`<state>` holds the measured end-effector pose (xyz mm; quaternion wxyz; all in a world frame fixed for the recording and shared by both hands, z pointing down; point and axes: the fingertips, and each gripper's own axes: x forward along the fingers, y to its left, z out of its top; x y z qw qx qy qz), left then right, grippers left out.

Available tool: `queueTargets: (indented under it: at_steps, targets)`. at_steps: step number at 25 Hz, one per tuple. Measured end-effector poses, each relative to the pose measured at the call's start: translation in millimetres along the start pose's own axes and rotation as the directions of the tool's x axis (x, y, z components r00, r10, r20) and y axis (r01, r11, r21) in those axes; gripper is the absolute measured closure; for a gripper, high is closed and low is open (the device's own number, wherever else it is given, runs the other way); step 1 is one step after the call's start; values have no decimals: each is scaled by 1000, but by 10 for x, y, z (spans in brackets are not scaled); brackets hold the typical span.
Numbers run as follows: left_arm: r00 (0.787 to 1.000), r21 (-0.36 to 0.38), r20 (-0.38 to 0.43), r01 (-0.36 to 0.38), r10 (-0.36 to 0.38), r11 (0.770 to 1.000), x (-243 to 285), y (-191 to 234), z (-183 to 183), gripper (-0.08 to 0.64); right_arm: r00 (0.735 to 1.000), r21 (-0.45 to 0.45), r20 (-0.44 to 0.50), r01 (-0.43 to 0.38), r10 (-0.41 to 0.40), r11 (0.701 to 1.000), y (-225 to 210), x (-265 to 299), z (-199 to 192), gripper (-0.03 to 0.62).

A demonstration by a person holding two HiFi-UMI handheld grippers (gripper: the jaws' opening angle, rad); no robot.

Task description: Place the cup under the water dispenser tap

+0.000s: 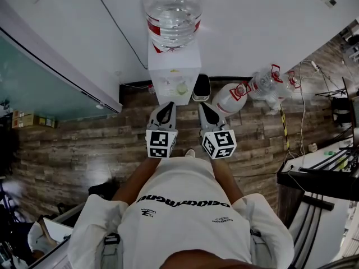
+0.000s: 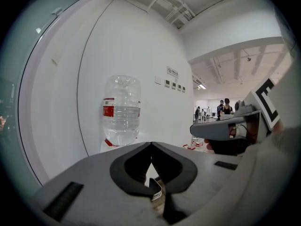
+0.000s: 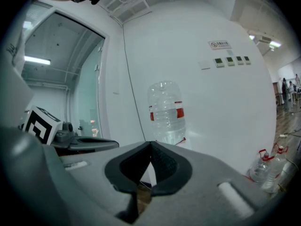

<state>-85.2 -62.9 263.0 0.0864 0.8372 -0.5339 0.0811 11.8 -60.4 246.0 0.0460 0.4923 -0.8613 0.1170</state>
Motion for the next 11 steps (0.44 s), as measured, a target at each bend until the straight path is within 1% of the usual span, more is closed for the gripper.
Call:
queueTargets:
  at_steps: [3, 6, 11]
  targets:
    - [1000, 2, 4, -1, 1, 1000, 25, 7, 20, 561, 1000, -2, 1, 1, -1, 1000, -22, 6, 12, 597]
    - [1000, -13, 10, 5, -5, 1000, 58, -8, 24, 561, 1000, -3, 1, 1, -1, 1000, -43, 14, 4, 597]
    - [1000, 6, 3, -1, 1, 1000, 76, 18, -2, 561, 1000, -4, -4, -5, 5, 1000, -48, 34, -3, 597]
